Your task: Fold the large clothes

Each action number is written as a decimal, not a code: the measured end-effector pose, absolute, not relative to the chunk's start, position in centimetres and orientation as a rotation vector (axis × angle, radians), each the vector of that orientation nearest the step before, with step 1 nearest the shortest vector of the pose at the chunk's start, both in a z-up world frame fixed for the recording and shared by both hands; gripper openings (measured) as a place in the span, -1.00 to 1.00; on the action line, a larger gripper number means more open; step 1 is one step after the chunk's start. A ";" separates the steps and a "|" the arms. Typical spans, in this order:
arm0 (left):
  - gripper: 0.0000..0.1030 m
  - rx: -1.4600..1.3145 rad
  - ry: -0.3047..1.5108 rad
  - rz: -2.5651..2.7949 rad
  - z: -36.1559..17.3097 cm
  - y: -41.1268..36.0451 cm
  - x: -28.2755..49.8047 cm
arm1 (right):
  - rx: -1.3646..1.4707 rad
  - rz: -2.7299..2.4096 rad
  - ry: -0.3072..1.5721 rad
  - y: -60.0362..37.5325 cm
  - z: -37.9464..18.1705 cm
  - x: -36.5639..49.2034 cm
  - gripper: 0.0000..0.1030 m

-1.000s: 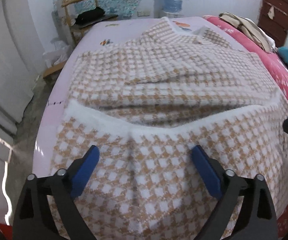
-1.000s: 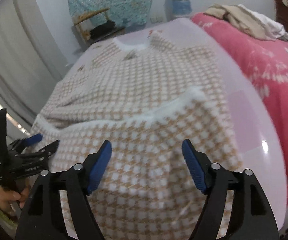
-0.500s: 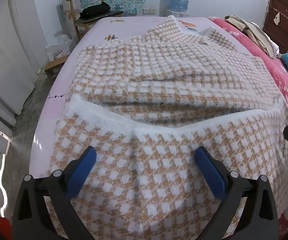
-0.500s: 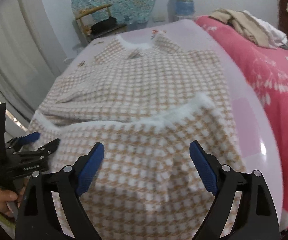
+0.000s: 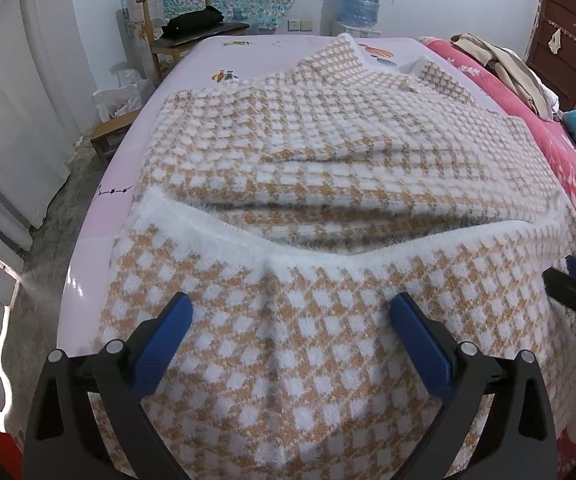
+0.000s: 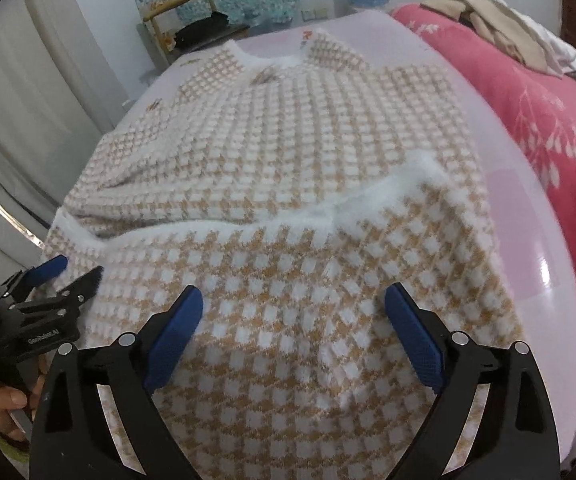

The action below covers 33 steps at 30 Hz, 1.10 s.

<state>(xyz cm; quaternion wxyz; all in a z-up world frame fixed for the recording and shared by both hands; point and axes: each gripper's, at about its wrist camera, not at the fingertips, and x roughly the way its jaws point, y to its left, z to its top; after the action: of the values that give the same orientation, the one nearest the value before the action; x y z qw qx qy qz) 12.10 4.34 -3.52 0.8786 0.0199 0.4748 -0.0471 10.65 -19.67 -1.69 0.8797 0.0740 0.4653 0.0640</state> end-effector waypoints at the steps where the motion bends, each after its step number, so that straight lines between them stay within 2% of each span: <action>1: 0.90 0.041 0.990 -0.097 -3.5 4.3 12.0 | 0.153 0.123 0.953 -20.2 -1.6 10.4 0.72; 20: 0.90 0.041 0.989 -0.097 -3.5 4.3 12.0 | 0.143 0.046 0.980 -20.9 -3.4 11.6 0.84; 33: 0.90 0.030 0.980 -0.108 -3.6 4.5 12.0 | 0.152 0.020 0.971 -20.5 -3.5 11.2 0.84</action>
<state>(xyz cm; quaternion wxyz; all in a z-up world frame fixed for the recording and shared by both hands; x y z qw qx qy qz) 11.98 4.45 -3.56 0.8809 0.0145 0.4702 -0.0517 11.23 -20.54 -3.48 0.8815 0.0731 0.4664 0.0096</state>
